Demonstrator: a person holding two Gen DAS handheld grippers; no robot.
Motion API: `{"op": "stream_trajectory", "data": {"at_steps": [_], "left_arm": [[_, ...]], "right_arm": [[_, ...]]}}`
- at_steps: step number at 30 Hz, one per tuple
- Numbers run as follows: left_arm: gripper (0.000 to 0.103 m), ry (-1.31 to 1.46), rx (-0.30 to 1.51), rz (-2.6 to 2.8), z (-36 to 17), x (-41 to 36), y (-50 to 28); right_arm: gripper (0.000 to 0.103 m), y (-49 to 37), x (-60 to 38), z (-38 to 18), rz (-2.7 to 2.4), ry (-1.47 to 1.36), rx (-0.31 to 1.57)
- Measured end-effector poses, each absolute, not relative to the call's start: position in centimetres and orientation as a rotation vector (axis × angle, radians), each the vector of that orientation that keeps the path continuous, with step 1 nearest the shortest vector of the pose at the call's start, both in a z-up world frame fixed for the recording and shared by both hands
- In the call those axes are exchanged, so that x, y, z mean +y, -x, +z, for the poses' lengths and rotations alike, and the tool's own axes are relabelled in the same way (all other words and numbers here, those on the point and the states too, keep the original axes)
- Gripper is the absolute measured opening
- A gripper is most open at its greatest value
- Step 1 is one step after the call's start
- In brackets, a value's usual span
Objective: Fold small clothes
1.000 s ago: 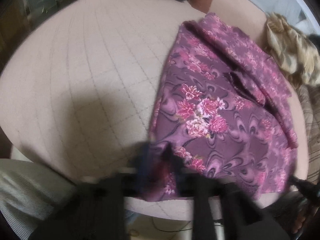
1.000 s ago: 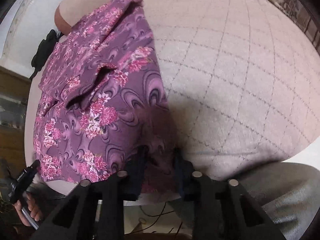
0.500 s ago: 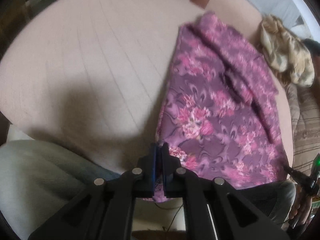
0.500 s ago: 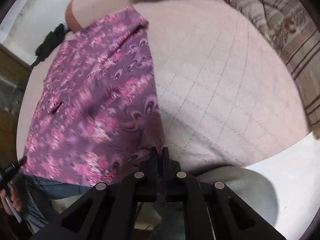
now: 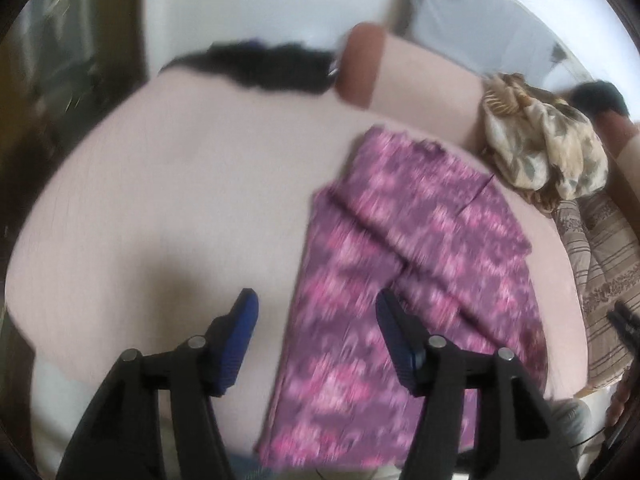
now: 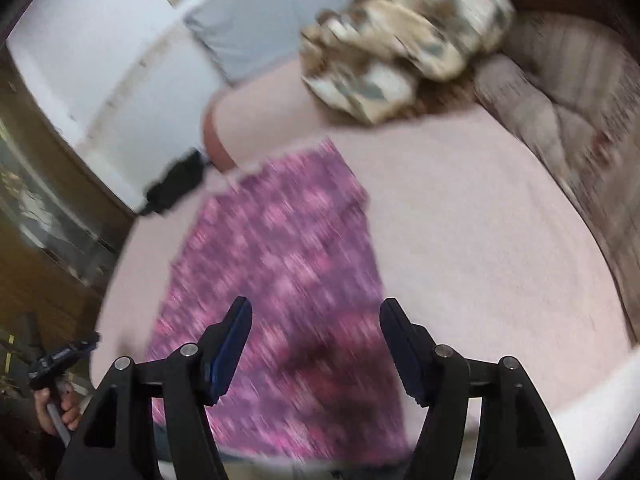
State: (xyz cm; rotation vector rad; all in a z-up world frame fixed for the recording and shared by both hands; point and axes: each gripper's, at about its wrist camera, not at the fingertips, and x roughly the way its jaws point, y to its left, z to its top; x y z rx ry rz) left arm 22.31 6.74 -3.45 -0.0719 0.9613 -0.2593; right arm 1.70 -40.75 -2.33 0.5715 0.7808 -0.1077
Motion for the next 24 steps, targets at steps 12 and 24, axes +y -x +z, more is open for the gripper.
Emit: {"op": "stream_trajectory", "data": {"at_steps": [12,24], "left_arm": [[0.068,-0.042,1.048,-0.313,-6.7,-4.2,-41.5],[0.047,-0.028,1.208,-0.3,-16.9,-9.5,-58.9]], "right_arm": [[0.071,-21.6,-43.4,-6.4,0.045,-0.512,0.937],[0.071,-40.0,-51.8,-17.7,-0.009,-0.649,1.1]]}}
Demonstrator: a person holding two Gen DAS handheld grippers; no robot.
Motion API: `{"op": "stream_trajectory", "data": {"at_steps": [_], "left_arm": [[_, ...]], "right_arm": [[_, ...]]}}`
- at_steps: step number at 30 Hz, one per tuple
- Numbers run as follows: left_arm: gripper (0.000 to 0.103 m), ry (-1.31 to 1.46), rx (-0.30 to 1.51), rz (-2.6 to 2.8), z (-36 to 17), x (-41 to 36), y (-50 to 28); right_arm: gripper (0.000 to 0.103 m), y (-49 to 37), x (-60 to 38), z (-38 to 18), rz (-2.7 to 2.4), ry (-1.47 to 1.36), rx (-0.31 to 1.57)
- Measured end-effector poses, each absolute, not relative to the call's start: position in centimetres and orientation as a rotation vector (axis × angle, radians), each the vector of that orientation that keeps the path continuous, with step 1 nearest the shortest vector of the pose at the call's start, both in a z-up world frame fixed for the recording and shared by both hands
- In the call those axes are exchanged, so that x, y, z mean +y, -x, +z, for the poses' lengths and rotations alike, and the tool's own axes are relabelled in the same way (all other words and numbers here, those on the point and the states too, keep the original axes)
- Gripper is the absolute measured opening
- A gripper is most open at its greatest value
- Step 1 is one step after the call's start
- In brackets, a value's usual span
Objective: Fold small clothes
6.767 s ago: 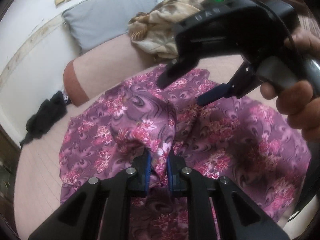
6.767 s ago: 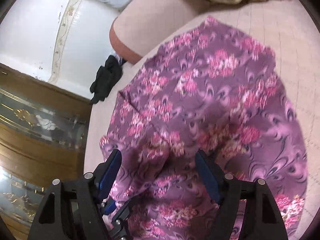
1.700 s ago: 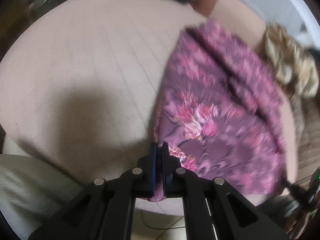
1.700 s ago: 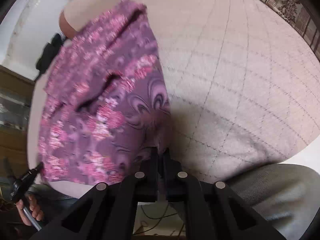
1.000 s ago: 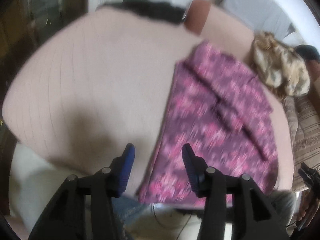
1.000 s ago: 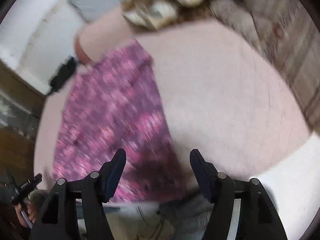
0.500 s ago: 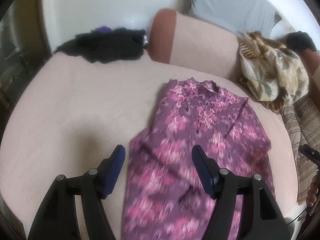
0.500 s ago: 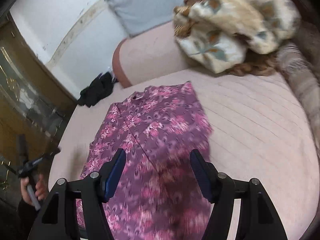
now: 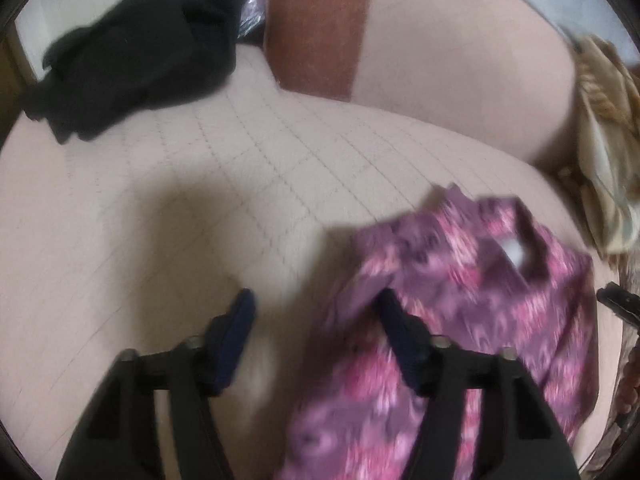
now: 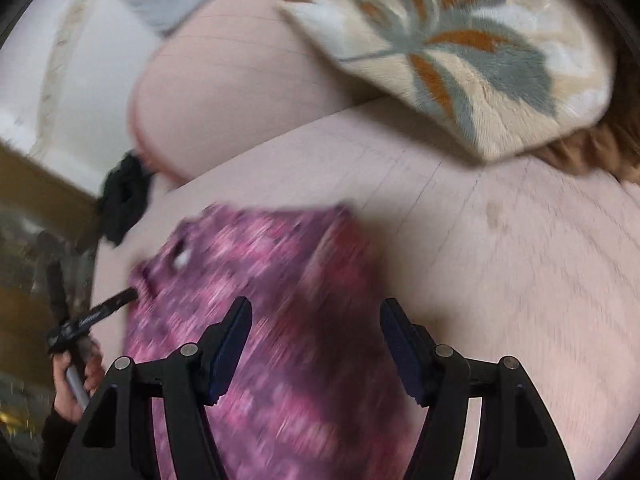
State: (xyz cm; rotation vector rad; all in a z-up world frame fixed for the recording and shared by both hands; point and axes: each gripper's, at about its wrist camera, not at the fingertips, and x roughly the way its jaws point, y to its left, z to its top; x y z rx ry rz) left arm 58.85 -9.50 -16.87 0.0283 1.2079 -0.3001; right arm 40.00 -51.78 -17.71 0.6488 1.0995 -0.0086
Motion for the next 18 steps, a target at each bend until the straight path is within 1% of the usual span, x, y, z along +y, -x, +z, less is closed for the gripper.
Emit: {"op": "stream_trajectory", "data": {"at_steps": [1,2,3,4,5,6,7,9,11,14,16,18], "left_arm": [[0.026,-0.009,1.228,-0.326,-17.5,-9.7,-59.5],[0.015,0.012,1.243,-0.35,-17.9,-9.7,-59.9],[0.014,0.023,1.238,-0.361,-17.9,-9.8,-60.1],[0.008,0.024,1.23,-0.376,-17.8,-9.7,-60.2],[0.007,0.031,1.227,-0.388,-17.6,-9.6,-60.3],[0.007,0.064,1.209,-0.41,-16.9,-9.0,-60.5],[0.007,0.076,1.193,-0.412,-16.4,-8.6,-60.8],[0.007,0.116,1.154,-0.4,-15.3,-7.4,-61.3],[0.007,0.167,1.152,-0.399,-15.8,-6.8,-61.8],[0.007,0.062,1.21,-0.33,-18.3,-8.3,-61.6],[0.007,0.059,1.192,-0.324,-18.4,-8.7,-61.6],[0.007,0.044,1.198,-0.309,-18.2,-9.1,-61.6]], "right_arm": [[0.071,-40.9,-52.4,-18.2,-0.02,-0.655,1.103],[0.068,-41.9,-53.0,-18.9,-0.032,-0.663,1.103],[0.066,-42.6,-53.5,-19.4,-0.037,-0.672,1.105],[0.052,-43.3,-53.7,-20.3,-0.032,-0.68,1.12],[0.034,-43.7,-53.7,-20.8,-0.033,-0.668,1.136],[0.024,-43.9,-53.5,-20.8,-0.052,-0.622,1.136],[0.004,-43.8,-53.5,-20.6,-0.044,-0.607,1.128],[0.003,-43.3,-54.0,-20.1,-0.052,-0.611,1.09],[0.002,-42.7,-54.1,-19.4,-0.064,-0.604,1.043],[0.004,-43.3,-52.9,-21.0,-0.1,-0.549,1.109],[0.007,-43.1,-53.2,-20.4,-0.094,-0.601,1.077],[0.005,-43.3,-53.2,-20.7,-0.093,-0.6,1.089]]}}
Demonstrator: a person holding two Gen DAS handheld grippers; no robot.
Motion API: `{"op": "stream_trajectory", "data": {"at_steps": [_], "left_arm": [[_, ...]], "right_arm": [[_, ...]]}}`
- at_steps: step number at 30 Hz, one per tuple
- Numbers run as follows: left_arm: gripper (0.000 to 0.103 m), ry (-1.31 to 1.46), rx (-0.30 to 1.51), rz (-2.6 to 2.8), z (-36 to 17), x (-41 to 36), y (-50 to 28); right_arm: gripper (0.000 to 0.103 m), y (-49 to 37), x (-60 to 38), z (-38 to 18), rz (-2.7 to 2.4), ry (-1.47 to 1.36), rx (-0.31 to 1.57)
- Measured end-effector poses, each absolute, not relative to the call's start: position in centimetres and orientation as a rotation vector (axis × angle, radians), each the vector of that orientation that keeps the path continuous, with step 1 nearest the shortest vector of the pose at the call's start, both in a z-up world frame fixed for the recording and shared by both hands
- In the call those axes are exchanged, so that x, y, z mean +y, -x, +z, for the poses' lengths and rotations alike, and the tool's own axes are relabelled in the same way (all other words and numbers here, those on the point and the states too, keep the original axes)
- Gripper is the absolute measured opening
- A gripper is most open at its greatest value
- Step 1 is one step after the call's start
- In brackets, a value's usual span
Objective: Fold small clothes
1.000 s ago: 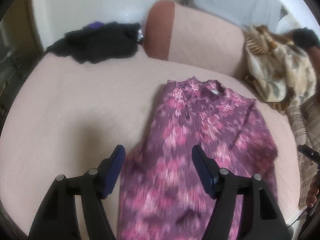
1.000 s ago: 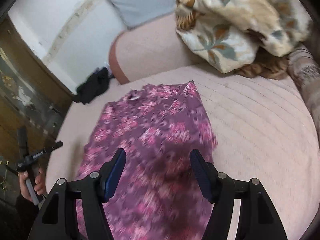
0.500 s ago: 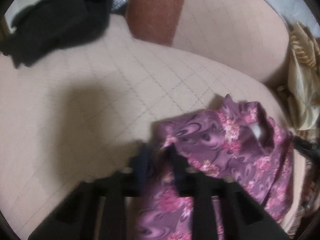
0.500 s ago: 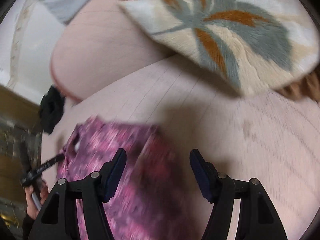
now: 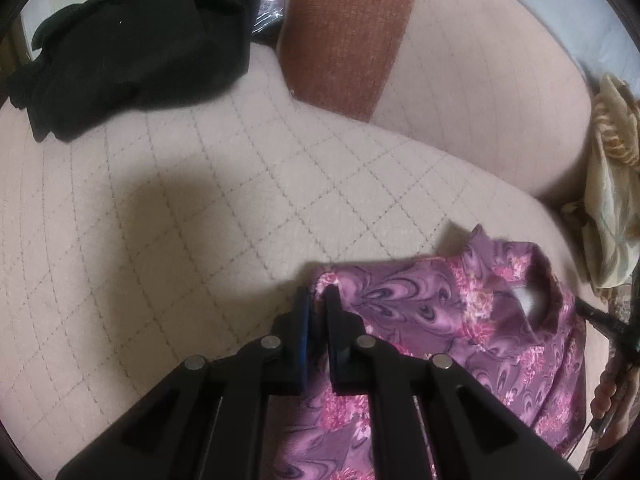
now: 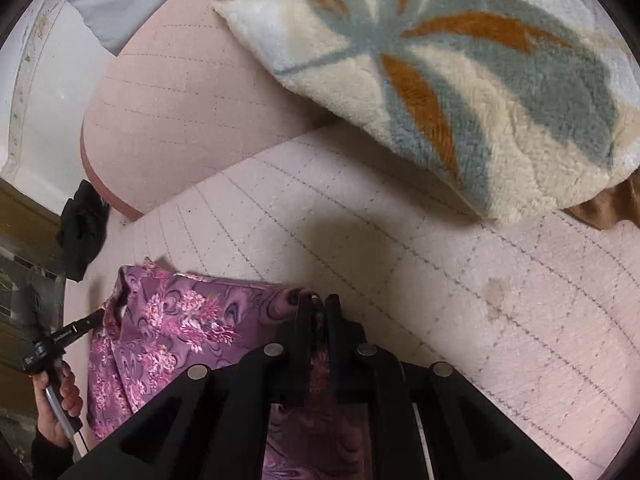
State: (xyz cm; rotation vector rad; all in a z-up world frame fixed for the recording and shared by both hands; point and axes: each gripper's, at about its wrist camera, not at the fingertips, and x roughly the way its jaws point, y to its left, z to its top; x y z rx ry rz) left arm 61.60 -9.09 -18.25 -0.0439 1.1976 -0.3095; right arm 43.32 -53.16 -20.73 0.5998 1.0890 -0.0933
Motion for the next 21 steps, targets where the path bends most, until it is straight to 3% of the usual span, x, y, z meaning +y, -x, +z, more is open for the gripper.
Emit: {"op": "stream_trajectory", "data": {"at_steps": [3,7,14,18,21], "left_arm": [[0.006,0.081,1.139,-0.335,-15.3,-8.7,-60.8],[0.006,0.142,1.065,-0.408,-8.9,-6.5,-56.8],[0.006,0.2,0.919,-0.55,0.7,0.6,-40.3],[0.006,0.169,0.934,-0.515,-0.9,4.2,-29.7],[0.006,0.252,1.051,-0.449,-6.9,6.6,-24.7]], "right_arm": [[0.003,-43.2,-52.3,-20.2,-0.115,-0.54,1.113],[0.003,-39.5,-52.1,-14.8,-0.082,-0.56,0.994],[0.003,-23.4,-49.8,-5.5,0.027,-0.593,0.823],[0.003,-12.9,-46.5,-4.6,0.046,-0.66,0.785],[0.003,-6.3,-43.7,-7.5,0.011,-0.726,0.803]]}}
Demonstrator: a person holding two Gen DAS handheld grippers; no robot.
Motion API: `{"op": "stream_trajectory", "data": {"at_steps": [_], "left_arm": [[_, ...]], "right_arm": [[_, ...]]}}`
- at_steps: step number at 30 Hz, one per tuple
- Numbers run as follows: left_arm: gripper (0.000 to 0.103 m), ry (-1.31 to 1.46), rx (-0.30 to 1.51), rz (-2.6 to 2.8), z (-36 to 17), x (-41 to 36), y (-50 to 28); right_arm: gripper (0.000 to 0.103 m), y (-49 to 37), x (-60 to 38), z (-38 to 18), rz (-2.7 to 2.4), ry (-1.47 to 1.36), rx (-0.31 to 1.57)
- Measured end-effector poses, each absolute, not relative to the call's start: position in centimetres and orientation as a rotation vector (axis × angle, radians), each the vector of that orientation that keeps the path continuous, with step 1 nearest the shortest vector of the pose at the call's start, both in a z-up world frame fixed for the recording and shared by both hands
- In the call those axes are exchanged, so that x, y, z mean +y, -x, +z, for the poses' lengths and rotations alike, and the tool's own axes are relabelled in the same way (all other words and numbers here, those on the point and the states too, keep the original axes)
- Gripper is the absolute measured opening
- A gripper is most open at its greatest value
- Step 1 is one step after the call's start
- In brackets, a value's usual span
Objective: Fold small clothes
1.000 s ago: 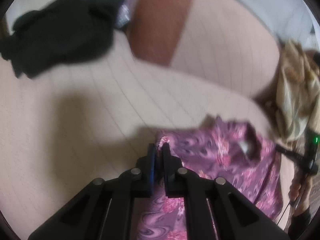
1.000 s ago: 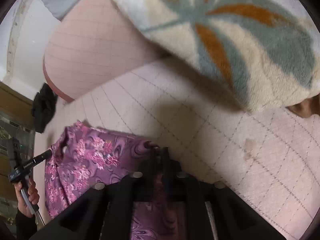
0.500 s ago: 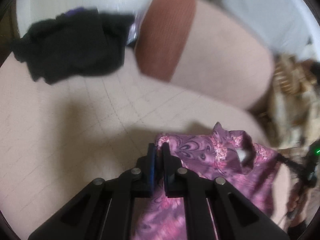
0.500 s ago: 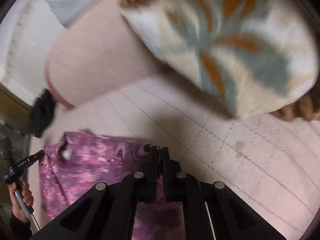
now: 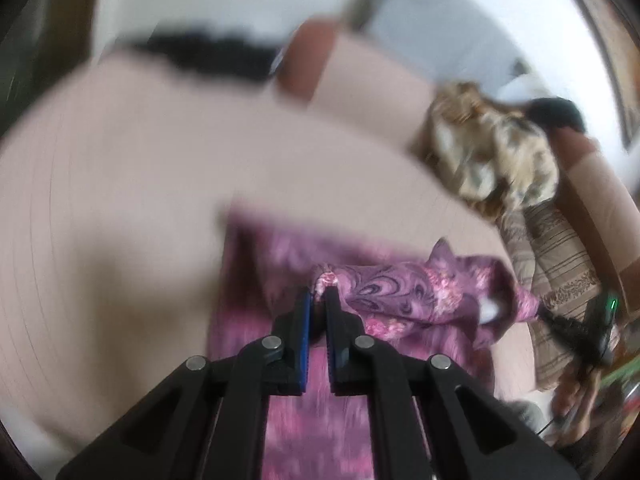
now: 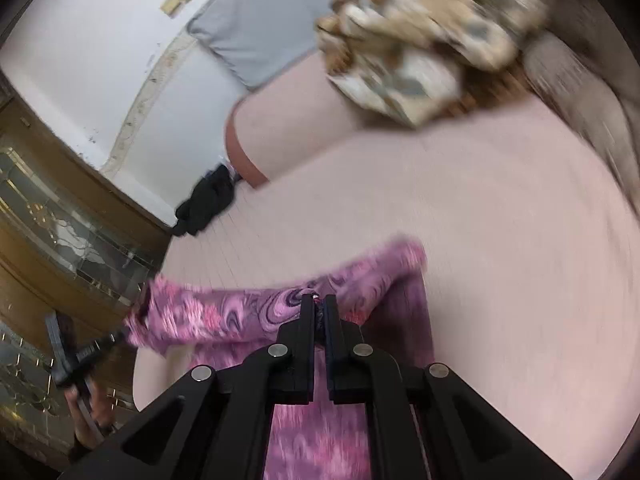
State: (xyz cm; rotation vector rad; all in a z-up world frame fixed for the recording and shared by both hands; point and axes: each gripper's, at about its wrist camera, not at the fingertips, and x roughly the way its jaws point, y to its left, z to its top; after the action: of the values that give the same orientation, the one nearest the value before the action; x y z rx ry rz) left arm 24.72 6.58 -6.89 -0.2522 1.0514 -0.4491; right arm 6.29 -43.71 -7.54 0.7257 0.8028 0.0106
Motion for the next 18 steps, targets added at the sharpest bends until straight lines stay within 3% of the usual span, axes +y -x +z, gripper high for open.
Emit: {"op": "stream_trajectory", "data": {"at_steps": [4,6,10,12,14,18], "left_arm": [[0.008,0.309,1.205,-0.313,-15.4,8.3,-20.9],[0.008,0.295,1.15,-0.317,-13.9,8.1,-20.1],[0.018,0.207,1.078,-0.339,-11.5,6.8,-18.8],[0.027,0.207,1.082,-0.322,-11.6,7.3,-17.8],[0.029,0.253,1.102,-0.304,-12.0,8.1,-17.2],[0.044,0.397,1.158,-0.318,-12.3,10.0,-16.2]], "right_arm": [[0.003,-1.2,-41.1,-14.8,-0.094,-0.815,0.857],[0.004,-0.7,-40.6,-17.0,-0.15,-0.825,0.945],[0.01,0.0,-40.3,-15.4,-0.141,-0.78,0.898],[0.027,0.8,-40.0,-15.6,-0.128,-0.821,0.899],[0.054,1.9,-39.9,-15.2,-0.134,-0.855,0.871],[0.059,3.9,-39.4,-15.1,-0.051,-0.953,0.82]]}}
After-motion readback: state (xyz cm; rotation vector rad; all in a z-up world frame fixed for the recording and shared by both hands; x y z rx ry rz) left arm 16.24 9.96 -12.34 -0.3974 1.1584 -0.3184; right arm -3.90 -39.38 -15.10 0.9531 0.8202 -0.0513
